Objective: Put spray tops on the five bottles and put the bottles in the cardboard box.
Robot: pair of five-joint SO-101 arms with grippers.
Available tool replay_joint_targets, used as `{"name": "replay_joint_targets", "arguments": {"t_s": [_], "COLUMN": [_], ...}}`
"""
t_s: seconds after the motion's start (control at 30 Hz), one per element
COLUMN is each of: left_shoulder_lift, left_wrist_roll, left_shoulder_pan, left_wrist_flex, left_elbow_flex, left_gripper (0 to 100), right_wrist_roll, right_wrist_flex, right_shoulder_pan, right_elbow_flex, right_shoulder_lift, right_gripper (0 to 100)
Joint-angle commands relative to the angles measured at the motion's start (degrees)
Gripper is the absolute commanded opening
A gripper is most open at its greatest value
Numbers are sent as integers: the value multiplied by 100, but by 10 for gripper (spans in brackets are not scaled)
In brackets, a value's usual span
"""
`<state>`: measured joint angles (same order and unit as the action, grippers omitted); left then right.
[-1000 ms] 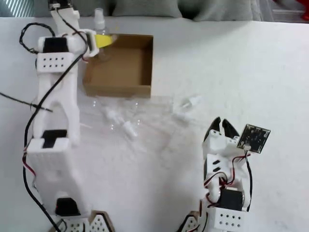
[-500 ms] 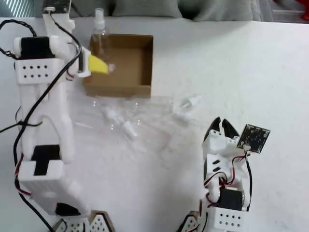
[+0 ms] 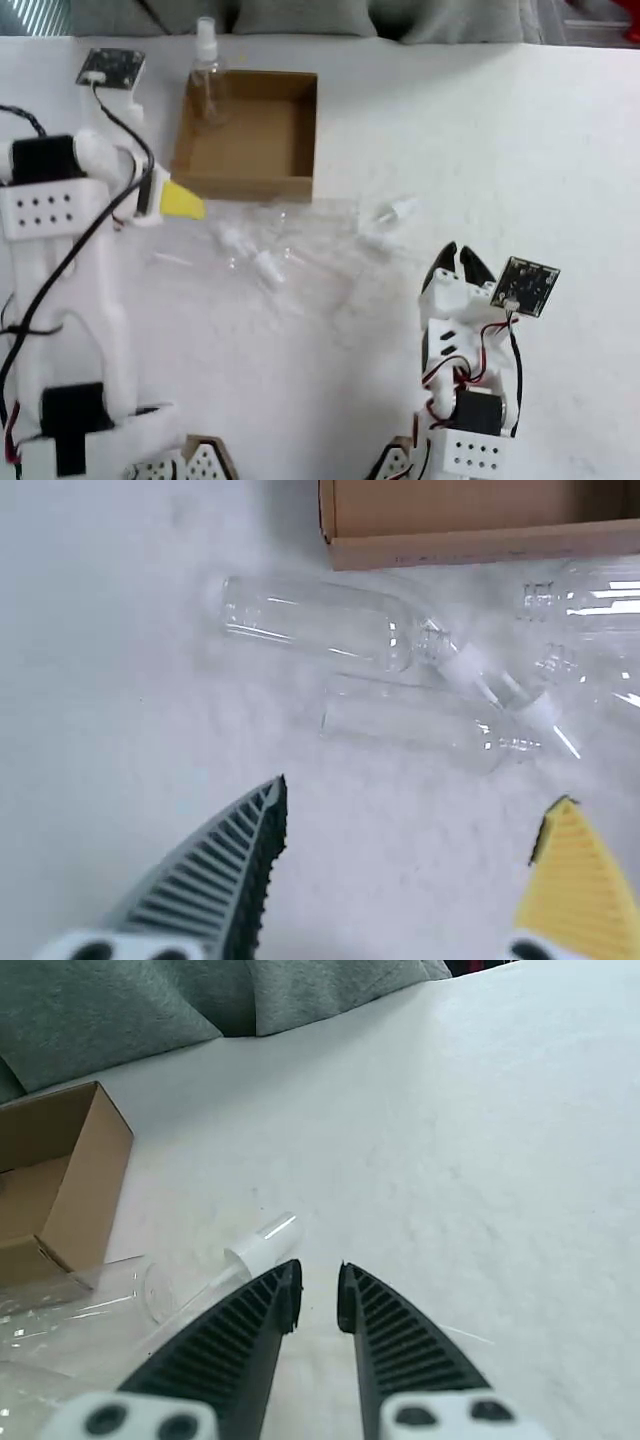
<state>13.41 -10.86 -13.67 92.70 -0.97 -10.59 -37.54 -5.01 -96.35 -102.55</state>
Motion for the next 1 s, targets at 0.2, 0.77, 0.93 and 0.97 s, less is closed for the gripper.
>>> {"name": "replay_joint_targets", "arguments": {"t_s": [0.2, 0.77, 0.93, 0.97], "left_shoulder_lift": [1455, 1569, 1587, 1613], "left_wrist_roll": [-1890, -4967, -5424, -5459], "left_shoulder_pan": [-40, 57, 382, 462], "left_wrist_flex": [-1785, -2585, -2620, -2752], "left_elbow_flex": [-2848, -3429, -3525, -3631], "left_gripper": [381, 264, 294, 319], "right_wrist_roll": [79, 79, 79, 79], "right_wrist_flex": [-119, -127, -127, -127], "right_shoulder_pan": [40, 40, 40, 40], "right_elbow_flex": [-44, -44, -44, -44], "right_shoulder_lift": [-66, -66, -66, -66], "right_gripper": [49, 49, 49, 49]}}
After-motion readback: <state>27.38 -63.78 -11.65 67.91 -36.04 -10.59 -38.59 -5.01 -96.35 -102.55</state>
